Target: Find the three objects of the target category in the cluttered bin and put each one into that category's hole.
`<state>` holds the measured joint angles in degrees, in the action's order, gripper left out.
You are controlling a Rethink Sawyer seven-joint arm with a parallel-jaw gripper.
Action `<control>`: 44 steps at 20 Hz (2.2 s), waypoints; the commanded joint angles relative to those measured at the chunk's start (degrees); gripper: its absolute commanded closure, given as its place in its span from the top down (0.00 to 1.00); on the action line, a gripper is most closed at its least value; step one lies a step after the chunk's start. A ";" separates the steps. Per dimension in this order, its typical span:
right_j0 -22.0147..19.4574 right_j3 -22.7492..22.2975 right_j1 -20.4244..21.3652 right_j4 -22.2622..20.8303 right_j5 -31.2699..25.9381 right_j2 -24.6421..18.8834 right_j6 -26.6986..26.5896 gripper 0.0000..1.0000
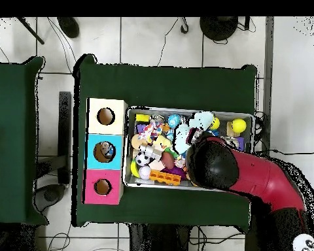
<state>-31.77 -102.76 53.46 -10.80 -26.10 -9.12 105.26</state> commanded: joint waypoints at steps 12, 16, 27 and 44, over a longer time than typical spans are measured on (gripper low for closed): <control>-7.28 2.17 0.69 -7.99 -11.58 -11.26 -16.51 0.00; -9.32 3.87 1.17 -8.84 -14.15 -12.66 -18.36 0.00; -15.82 4.45 3.77 -10.42 -19.56 -17.54 -22.25 0.00; -20.14 3.18 -0.18 -15.72 -16.27 -23.51 -18.83 0.00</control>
<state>-50.93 -100.37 55.96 -22.15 -39.70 -26.40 104.40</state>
